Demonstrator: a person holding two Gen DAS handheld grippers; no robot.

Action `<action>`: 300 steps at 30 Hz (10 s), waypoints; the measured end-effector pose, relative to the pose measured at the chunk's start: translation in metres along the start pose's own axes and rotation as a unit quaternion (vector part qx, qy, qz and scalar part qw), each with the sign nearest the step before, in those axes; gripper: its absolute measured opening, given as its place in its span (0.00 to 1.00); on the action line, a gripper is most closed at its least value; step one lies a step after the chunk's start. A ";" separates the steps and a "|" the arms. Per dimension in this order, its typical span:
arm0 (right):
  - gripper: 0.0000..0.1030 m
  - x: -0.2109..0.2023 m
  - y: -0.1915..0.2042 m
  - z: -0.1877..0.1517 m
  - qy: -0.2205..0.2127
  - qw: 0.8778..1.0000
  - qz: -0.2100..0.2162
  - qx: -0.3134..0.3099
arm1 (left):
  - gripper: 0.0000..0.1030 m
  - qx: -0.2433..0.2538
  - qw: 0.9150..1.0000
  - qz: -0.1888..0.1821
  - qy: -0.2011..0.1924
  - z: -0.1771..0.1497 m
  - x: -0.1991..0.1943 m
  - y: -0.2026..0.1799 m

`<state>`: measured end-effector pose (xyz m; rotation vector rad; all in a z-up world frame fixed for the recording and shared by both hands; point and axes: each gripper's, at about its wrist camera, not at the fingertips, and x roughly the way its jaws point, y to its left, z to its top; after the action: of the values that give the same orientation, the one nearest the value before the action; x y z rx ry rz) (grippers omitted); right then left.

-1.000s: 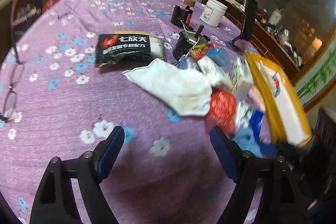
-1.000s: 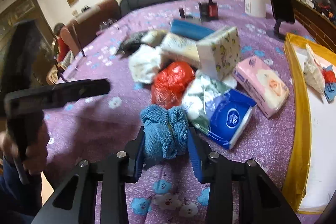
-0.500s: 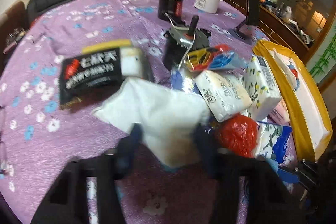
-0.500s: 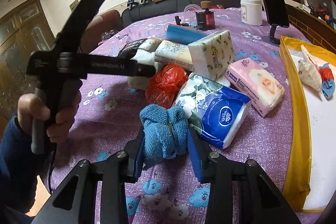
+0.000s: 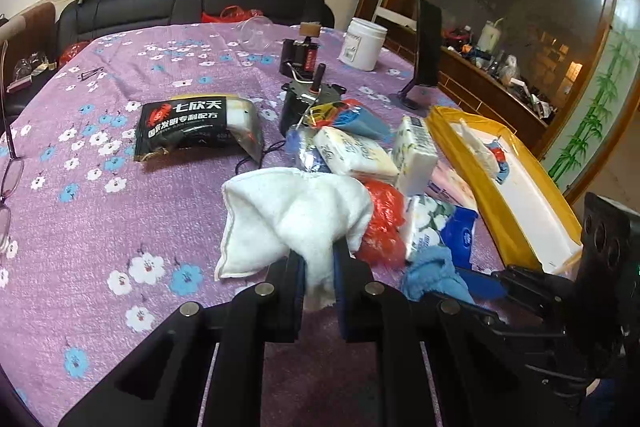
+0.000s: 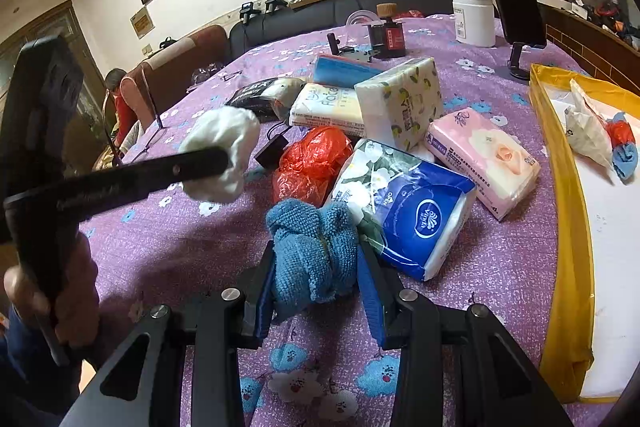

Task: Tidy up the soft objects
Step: 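Grasp the white towel with the left gripper while the right grasps the blue knitted cloth, then carry the towel and blue cloth into the yellow tray and release both, then move both grippers back toward the remaining items on the table, then grasp the black snack bag with the left gripper while the right grasps the blue tissue pack, then carry the snack bag and blue tissue pack into the yellow tray and open both grippers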

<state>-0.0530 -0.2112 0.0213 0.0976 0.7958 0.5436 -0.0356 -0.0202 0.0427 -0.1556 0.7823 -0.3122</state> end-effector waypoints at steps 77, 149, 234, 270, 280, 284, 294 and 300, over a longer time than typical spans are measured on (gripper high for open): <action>0.39 -0.120 -0.257 0.076 -0.038 0.948 -0.205 0.241 | 0.12 0.147 0.966 -0.186 0.108 0.049 0.137 -0.253; 0.55 -0.088 -0.049 -0.001 -0.054 0.991 -0.033 0.115 | 0.74 -0.001 0.998 0.058 0.010 0.141 0.027 0.080; 0.55 0.063 -0.008 0.042 0.106 0.982 0.089 -0.130 | 0.48 -0.159 0.984 0.082 -0.011 0.061 0.058 0.093; 0.54 0.060 0.001 0.039 0.102 0.982 0.055 -0.151 | 0.47 -0.138 0.985 0.098 0.020 0.061 0.070 0.094; 0.53 0.032 -0.006 0.029 0.100 0.987 0.069 -0.107 | 0.47 -0.111 0.990 0.081 -0.029 0.042 0.008 0.037; 0.53 -0.006 -0.013 0.017 0.060 0.992 0.083 -0.069 | 0.47 -0.115 0.989 0.081 -0.046 0.017 -0.020 -0.001; 0.53 -0.103 -0.084 0.007 -0.022 0.999 0.037 0.015 | 0.47 -0.119 0.991 0.039 -0.055 -0.018 -0.036 -0.089; 0.53 -0.148 -0.163 0.000 -0.052 0.994 -0.011 0.095 | 0.47 -0.045 0.998 -0.001 -0.037 -0.016 -0.016 -0.173</action>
<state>-0.0682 -0.4247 0.0717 0.2892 0.7447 0.4375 -0.0951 -0.1787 0.0860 -0.2510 0.7225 -0.2709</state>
